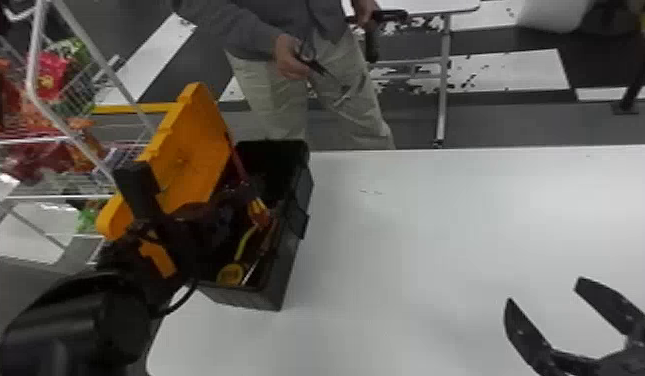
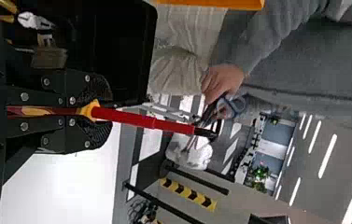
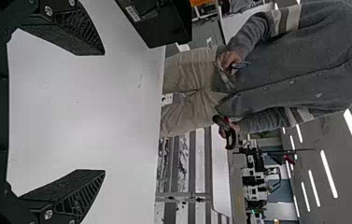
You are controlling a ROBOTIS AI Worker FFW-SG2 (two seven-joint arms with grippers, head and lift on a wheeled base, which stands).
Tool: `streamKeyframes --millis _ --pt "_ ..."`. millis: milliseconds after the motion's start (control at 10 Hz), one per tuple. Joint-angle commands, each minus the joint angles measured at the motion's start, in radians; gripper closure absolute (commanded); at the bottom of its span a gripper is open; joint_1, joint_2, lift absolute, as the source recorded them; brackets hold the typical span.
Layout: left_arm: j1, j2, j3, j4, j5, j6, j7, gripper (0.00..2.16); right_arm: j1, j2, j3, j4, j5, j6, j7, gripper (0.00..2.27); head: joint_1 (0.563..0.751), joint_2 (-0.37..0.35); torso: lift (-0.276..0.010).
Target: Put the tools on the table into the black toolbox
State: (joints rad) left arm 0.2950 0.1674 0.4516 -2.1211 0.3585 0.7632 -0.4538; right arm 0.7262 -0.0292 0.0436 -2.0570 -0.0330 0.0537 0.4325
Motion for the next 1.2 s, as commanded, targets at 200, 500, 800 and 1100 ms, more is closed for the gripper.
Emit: streamKeyframes --millis 200,500,800,1100 --pt "-0.017 -0.002 0.015 0.092 -0.021 -0.104 0.023 1.35 0.004 0.0 -0.004 0.008 -0.007 -0.011 0.0 0.12 0.695 0.347 -0.075" --pt "0.021 -0.028 0.015 0.089 0.011 -0.172 0.044 0.0 0.013 0.002 -0.016 0.008 -0.018 -0.027 0.0 0.12 0.695 0.35 -0.075" --pt "0.076 -0.042 0.018 0.073 0.039 -0.239 0.032 0.02 0.028 0.003 -0.045 0.005 -0.036 -0.054 0.0 0.12 0.695 0.347 -0.075" --pt "0.208 -0.071 0.01 0.01 0.097 -0.39 0.023 0.02 0.065 0.009 -0.107 -0.003 -0.1 -0.125 0.006 0.12 0.695 0.321 -0.075"
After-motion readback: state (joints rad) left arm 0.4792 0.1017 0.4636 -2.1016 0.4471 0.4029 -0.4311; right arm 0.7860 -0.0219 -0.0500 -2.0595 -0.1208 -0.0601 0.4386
